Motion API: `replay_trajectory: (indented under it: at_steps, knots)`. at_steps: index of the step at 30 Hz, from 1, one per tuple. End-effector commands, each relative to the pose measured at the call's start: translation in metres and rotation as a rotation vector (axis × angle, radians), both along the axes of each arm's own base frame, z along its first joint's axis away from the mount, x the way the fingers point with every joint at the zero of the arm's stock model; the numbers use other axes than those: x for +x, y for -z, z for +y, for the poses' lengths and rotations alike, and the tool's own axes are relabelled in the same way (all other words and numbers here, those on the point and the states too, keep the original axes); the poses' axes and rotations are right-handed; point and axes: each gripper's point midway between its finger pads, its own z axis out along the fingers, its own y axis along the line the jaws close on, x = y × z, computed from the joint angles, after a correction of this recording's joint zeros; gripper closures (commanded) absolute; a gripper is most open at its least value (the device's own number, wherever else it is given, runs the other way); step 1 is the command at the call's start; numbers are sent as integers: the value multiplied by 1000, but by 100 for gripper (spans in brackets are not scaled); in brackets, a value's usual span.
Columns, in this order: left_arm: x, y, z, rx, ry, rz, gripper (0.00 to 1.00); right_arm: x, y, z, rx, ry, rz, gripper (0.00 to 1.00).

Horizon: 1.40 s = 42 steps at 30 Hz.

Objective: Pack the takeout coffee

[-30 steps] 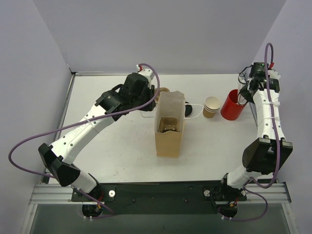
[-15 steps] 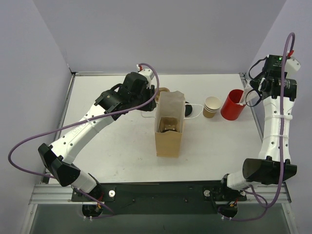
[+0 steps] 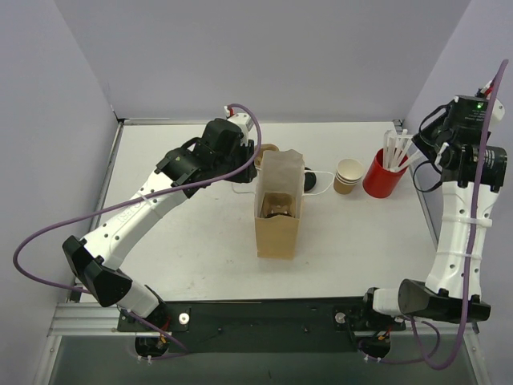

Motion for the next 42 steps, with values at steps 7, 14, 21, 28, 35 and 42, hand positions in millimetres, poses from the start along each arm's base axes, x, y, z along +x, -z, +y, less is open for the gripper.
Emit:
replay_trajectory:
  at_steps: [7, 14, 21, 28, 35, 42]
  knots:
    - [2, -50, 10, -110, -43, -96, 64, -26, -48, 83, 181, -307, -231, 100]
    - [4, -64, 22, -169, -93, -111, 64, -47, -83, 151, 261, -575, -318, 100]
    - [6, -69, 37, -176, -140, -116, 64, -75, -78, 204, 259, -822, -228, 100]
    - [8, -67, 49, -158, -180, -116, 64, -96, -30, 217, 131, -846, -13, 100]
    - [7, -62, 55, -152, -207, -102, 64, -89, 11, 237, -27, -850, 127, 100]
    - [6, -51, 58, -130, -220, -81, 64, -65, 40, 262, -141, -852, 221, 100]
